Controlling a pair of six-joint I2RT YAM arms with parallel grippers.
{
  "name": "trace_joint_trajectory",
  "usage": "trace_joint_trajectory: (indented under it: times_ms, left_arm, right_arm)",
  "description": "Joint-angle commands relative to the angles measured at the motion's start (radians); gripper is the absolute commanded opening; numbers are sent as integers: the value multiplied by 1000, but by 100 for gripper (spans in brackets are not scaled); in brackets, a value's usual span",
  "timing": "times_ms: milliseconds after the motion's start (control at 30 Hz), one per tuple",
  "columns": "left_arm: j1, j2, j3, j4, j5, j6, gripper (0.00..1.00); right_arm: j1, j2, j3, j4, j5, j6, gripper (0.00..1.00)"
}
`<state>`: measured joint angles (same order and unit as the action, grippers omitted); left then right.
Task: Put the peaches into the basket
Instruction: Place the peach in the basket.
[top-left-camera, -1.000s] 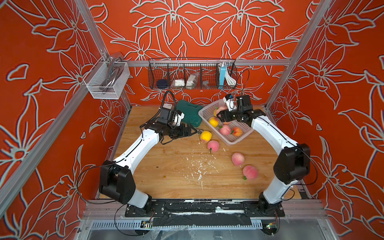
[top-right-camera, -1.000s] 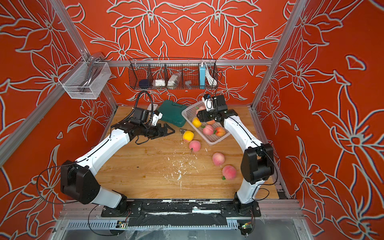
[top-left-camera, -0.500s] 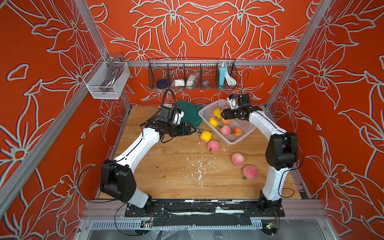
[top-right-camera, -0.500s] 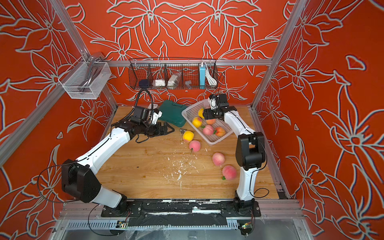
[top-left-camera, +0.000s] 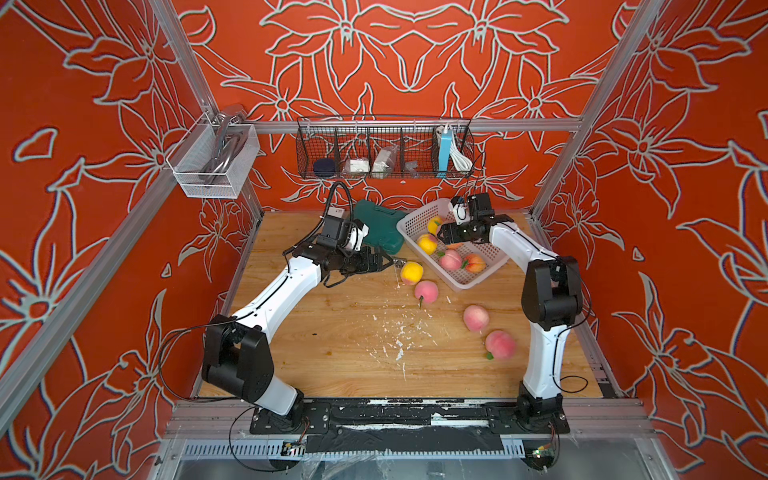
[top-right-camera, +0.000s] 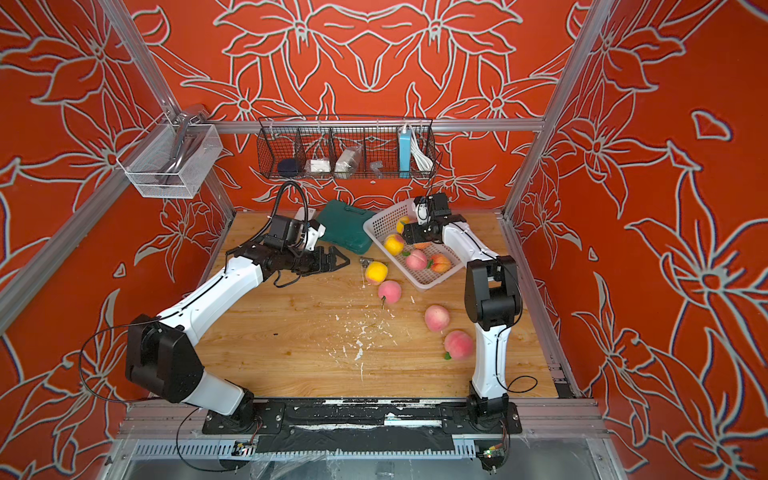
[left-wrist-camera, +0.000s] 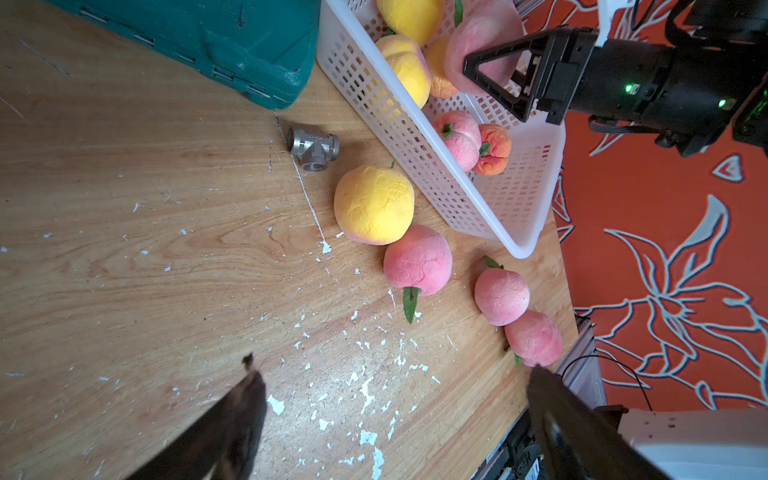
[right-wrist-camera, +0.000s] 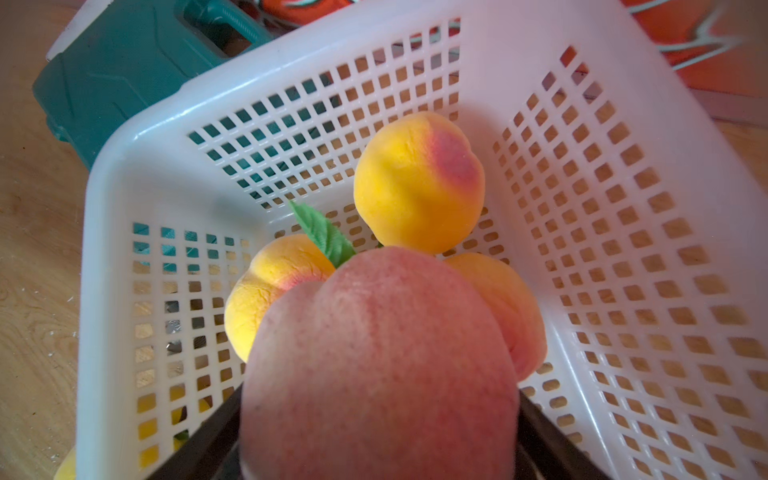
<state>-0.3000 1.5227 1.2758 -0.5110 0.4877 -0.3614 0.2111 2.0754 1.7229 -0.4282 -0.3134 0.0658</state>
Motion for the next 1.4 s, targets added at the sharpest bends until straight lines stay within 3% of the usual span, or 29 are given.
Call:
trace_joint_trajectory:
  times_ms: [0, 1367]
  left_arm:
    - [4, 18, -9, 16, -2, 20, 92]
    - [4, -8, -24, -3, 7, 27, 96]
  right_arm:
    - [-7, 24, 27, 12, -23, -1, 76]
    - [-6, 18, 70, -56, 1, -21, 90]
